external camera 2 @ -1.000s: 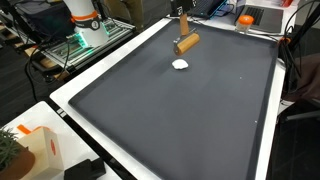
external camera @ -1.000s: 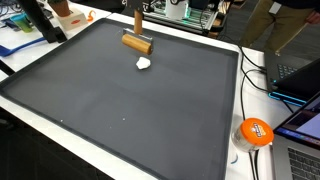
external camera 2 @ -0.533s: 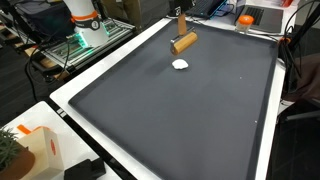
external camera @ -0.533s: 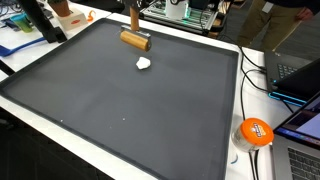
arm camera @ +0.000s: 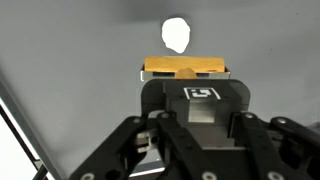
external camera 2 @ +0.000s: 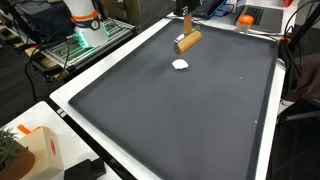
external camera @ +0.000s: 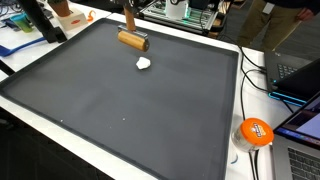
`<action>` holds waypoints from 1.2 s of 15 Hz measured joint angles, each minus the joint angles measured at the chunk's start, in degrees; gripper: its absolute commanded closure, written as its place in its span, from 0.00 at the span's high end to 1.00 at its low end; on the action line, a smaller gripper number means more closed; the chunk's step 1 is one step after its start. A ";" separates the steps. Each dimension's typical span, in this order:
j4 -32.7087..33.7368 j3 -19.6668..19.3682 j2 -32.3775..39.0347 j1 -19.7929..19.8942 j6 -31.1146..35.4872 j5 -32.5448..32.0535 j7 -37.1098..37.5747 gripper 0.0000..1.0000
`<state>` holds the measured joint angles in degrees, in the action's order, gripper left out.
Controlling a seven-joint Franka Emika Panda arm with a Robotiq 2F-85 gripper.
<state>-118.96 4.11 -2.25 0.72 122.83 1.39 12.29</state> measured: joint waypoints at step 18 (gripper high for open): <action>13.60 -2.22 12.88 -0.07 -6.57 1.34 -0.16 0.22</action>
<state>-105.36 1.89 10.63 0.65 116.26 2.72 12.13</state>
